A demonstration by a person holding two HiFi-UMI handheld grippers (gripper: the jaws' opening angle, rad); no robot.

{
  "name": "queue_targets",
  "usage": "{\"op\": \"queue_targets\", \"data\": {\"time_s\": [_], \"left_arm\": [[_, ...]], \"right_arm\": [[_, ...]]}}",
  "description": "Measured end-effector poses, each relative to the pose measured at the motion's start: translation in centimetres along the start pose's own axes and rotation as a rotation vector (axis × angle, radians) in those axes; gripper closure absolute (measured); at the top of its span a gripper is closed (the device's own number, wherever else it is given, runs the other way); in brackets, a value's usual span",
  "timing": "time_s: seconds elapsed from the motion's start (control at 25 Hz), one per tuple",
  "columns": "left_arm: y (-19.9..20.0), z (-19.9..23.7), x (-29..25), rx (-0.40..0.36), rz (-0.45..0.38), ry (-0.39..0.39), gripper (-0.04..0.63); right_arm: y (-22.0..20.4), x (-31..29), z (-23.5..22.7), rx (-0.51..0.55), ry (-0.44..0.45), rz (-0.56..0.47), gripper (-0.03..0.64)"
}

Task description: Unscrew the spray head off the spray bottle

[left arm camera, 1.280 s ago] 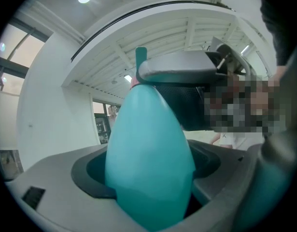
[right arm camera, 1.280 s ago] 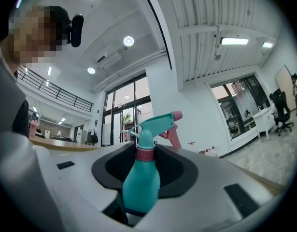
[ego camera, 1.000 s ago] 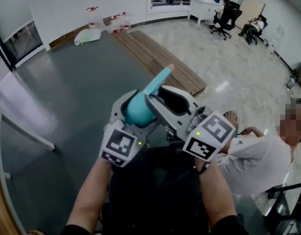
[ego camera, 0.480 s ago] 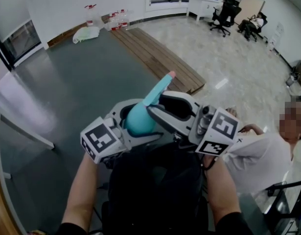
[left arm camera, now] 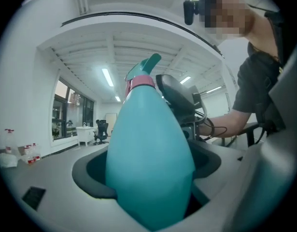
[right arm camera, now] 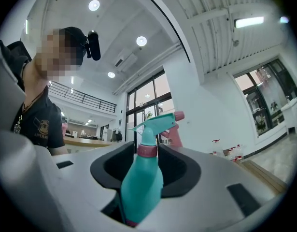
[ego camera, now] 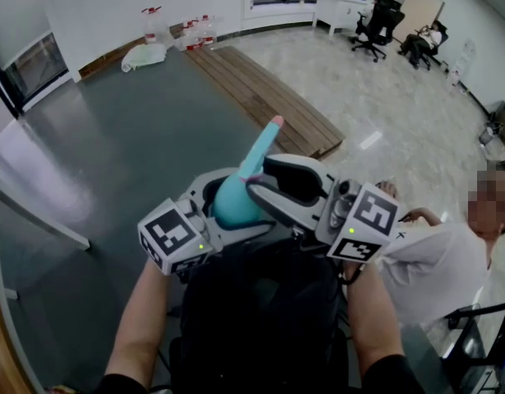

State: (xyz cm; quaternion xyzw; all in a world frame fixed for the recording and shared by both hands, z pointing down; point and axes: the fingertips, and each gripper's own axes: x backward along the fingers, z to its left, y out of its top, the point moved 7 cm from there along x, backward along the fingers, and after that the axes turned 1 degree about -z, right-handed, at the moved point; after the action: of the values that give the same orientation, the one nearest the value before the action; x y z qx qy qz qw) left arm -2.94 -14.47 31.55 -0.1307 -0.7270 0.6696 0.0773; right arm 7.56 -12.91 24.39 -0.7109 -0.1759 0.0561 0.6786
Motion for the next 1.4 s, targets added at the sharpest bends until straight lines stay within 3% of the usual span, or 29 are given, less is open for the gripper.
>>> {"op": "queue_targets", "data": {"time_s": [0.28,0.44,0.72,1.0,1.2,1.4], "left_arm": [[-0.4,2.2,0.0,0.005,0.008,0.308,0.160],[-1.2,2.6,-0.4,-0.008,0.066,0.449,0.160],[-1.5,2.0,-0.9,-0.094,0.133,0.562,0.160],[-1.1,2.0,-0.9,-0.104,0.125,0.498,0.160],[-1.0,1.7,-0.8,-0.068,0.099,0.365,0.160],[-0.8,1.1,-0.7,-0.029,0.073,0.204,0.160]], "right_arm": [[0.0,-0.4,-0.8,-0.017,-0.172,-0.010,0.454],[-0.6,-0.9,-1.2,-0.047,-0.286,-0.004,0.454],[-1.3,-2.0,-1.6,-0.092,-0.344,0.024,0.454],[-1.0,-1.9,-1.6,-0.059,-0.321,0.040,0.482],[-0.9,-1.5,-1.6,-0.042,-0.253,0.044,0.483],[-0.8,-0.9,-1.6,-0.034,-0.125,0.046,0.483]]}}
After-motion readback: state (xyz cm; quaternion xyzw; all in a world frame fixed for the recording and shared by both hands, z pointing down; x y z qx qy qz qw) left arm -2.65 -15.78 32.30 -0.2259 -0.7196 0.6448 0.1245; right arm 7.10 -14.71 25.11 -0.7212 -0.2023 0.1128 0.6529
